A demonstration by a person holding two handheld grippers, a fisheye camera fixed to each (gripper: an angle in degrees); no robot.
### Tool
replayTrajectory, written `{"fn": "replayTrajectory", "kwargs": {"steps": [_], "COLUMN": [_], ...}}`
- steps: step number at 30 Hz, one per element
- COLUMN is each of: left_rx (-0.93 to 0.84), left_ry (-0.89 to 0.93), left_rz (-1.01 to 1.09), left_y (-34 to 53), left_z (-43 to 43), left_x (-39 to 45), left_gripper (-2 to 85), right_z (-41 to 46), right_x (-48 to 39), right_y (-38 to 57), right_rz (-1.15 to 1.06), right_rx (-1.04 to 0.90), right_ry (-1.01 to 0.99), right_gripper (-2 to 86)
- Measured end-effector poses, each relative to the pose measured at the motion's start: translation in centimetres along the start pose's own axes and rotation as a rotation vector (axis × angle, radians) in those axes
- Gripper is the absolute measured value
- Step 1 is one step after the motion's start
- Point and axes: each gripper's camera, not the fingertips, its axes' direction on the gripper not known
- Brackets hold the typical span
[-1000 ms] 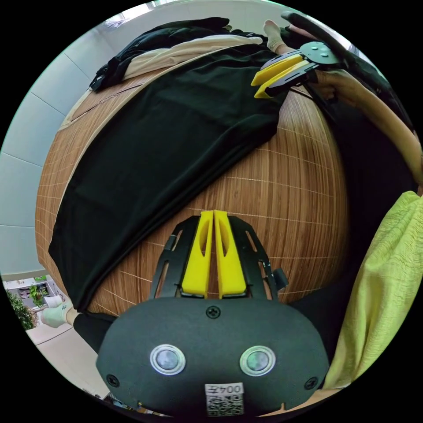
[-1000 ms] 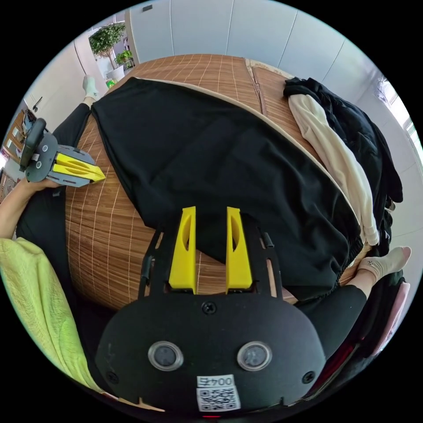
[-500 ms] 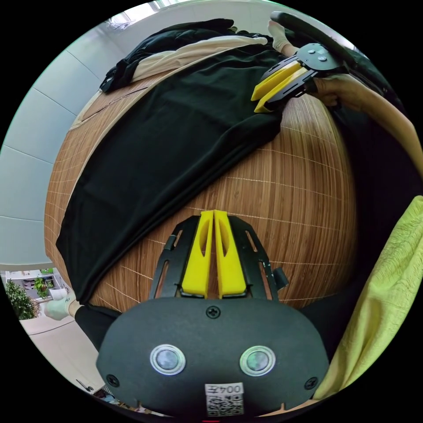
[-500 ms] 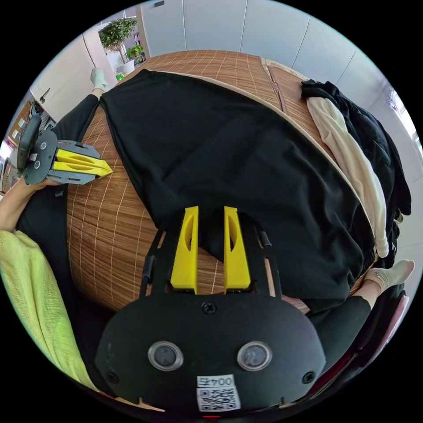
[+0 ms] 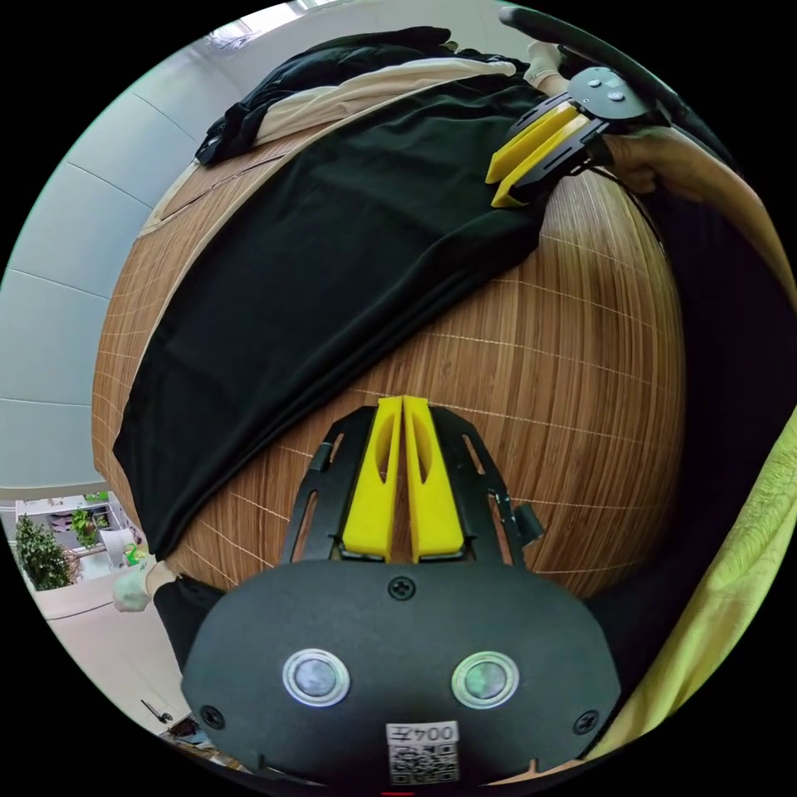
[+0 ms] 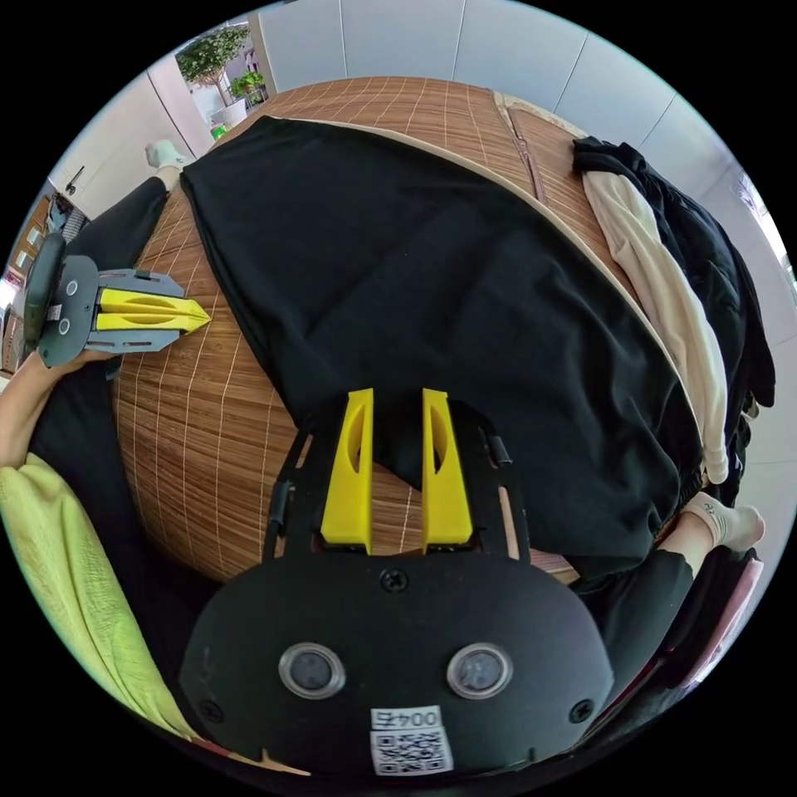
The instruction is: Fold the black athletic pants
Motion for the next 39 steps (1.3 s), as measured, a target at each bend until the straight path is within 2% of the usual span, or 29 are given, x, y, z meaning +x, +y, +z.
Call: {"fn": "replayTrajectory", "kwargs": {"steps": [9, 12, 17, 21, 25, 29, 31, 34, 39], "left_rx": [0.018, -0.054, -0.151, -0.112, -0.089, -0.213, -0.278, -0.277, -0.29], "left_ry": [-0.016, -0.017, -0.06, -0.098, -0.168, -0.116, -0.085, -0.023, -0.096], "left_rz": [-0.004, 0.058, 0.083, 0.005, -0.021, -0.043, -0.031, -0.01, 0.148], "left_y": [-1.6, -2.0, -0.4, 0.1, -2.9, -8.0, -9.2, -10.3, -11.6], "left_z": [0.3, 0.1, 0.3, -0.9, -1.8, 1.5, 3.9, 4.8, 4.9], "left_x": [0.1, 0.6, 0.3, -3.2, -9.0, -16.7, -18.9, -20.9, -20.3], "left_gripper": [0.2, 0.2, 0.2, 0.2, 0.2, 0.2, 0.1, 0.1, 0.2], "right_z": [-3.7, -5.8, -10.2, -12.0, -15.5, -17.2, -17.0, -15.6, -17.9], "right_x": [-0.7, -1.6, -4.6, -5.1, -2.2, -1.7, -2.5, -3.9, -5.4], "right_y": [-1.0, -2.6, -2.8, -3.3, -6.9, -13.0, -15.1, -16.8, -16.9], "right_rz": [0.014, -0.03, -0.055, -0.021, 0.05, 0.027, -0.003, -0.046, -0.09], "right_rx": [0.063, -0.002, -0.084, -0.11, -0.098, -0.159, -0.221, -0.356, -0.288], "right_ry": [0.006, 0.002, -0.088, -0.039, -0.067, -0.089, -0.081, -0.025, 0.035], "right_gripper": [8.5, 3.0, 6.4, 9.2, 10.0, 10.1, 10.2, 10.0, 9.5]}}
